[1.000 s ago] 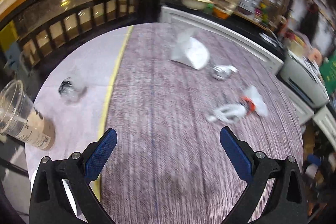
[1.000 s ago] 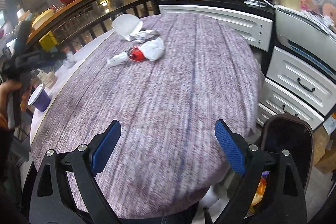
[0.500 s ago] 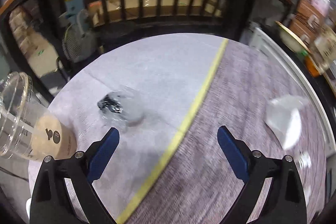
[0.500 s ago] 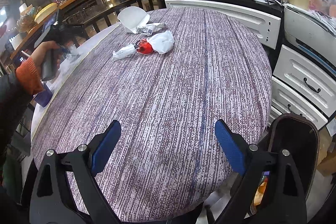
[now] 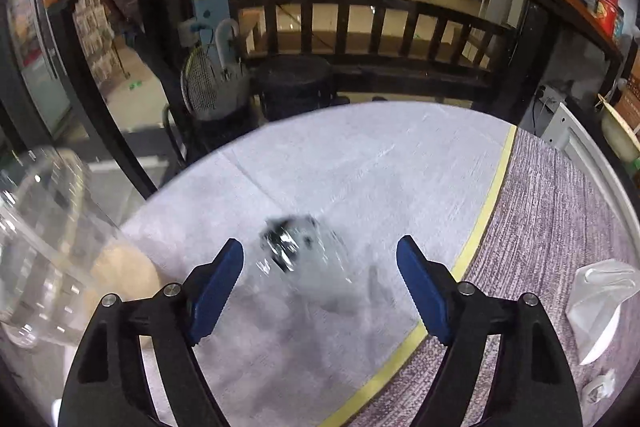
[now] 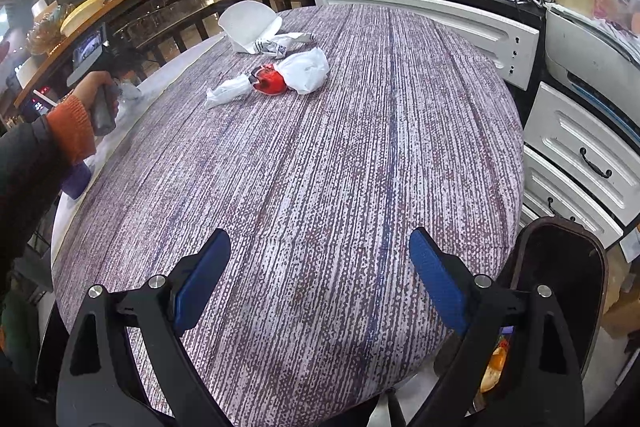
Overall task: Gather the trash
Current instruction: 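Grasp the clear plastic bag with left tool while right tool approaches the white bags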
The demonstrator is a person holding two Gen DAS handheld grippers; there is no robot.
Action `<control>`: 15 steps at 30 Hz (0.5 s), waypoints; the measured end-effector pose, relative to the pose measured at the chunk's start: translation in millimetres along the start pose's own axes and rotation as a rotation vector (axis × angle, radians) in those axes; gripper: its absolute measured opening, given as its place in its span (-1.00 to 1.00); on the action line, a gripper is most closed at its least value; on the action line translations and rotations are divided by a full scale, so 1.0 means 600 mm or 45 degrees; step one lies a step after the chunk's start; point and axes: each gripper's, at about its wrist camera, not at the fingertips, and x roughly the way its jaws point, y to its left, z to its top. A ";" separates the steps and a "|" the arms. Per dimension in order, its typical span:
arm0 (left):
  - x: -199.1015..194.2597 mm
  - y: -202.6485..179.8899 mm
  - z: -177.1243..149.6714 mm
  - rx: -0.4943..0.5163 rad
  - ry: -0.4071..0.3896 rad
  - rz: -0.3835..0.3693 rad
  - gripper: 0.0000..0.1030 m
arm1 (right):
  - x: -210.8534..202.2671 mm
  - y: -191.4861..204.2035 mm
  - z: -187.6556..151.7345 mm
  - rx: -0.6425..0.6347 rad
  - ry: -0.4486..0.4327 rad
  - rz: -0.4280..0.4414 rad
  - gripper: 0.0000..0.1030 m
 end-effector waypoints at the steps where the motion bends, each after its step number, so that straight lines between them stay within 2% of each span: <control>1: -0.003 -0.001 0.005 0.014 -0.023 0.034 0.53 | 0.004 -0.001 -0.001 0.001 0.008 -0.003 0.74; 3: 0.012 0.002 0.011 0.003 0.014 0.040 0.53 | 0.008 -0.002 -0.003 0.009 0.021 -0.006 0.74; 6: 0.052 -0.004 0.003 0.017 0.160 0.028 0.53 | 0.000 -0.004 -0.002 0.010 0.002 -0.006 0.74; 8: 0.070 -0.008 -0.007 0.011 0.206 0.021 0.51 | -0.006 -0.006 0.000 0.015 -0.014 -0.014 0.74; 9: 0.075 -0.007 -0.012 0.008 0.222 0.011 0.45 | -0.010 -0.008 0.002 0.023 -0.023 -0.016 0.74; 10: 0.077 -0.006 -0.016 0.008 0.231 0.004 0.13 | -0.014 -0.011 0.003 0.031 -0.033 -0.016 0.74; 11: 0.078 -0.007 -0.019 0.015 0.238 0.002 -0.06 | -0.018 -0.013 0.004 0.035 -0.039 -0.017 0.74; 13: 0.069 -0.010 -0.019 0.033 0.212 -0.010 -0.23 | -0.021 -0.014 0.007 0.032 -0.046 -0.019 0.74; 15: 0.054 -0.012 -0.021 0.017 0.204 -0.060 -0.29 | -0.020 -0.009 0.014 0.013 -0.054 -0.018 0.74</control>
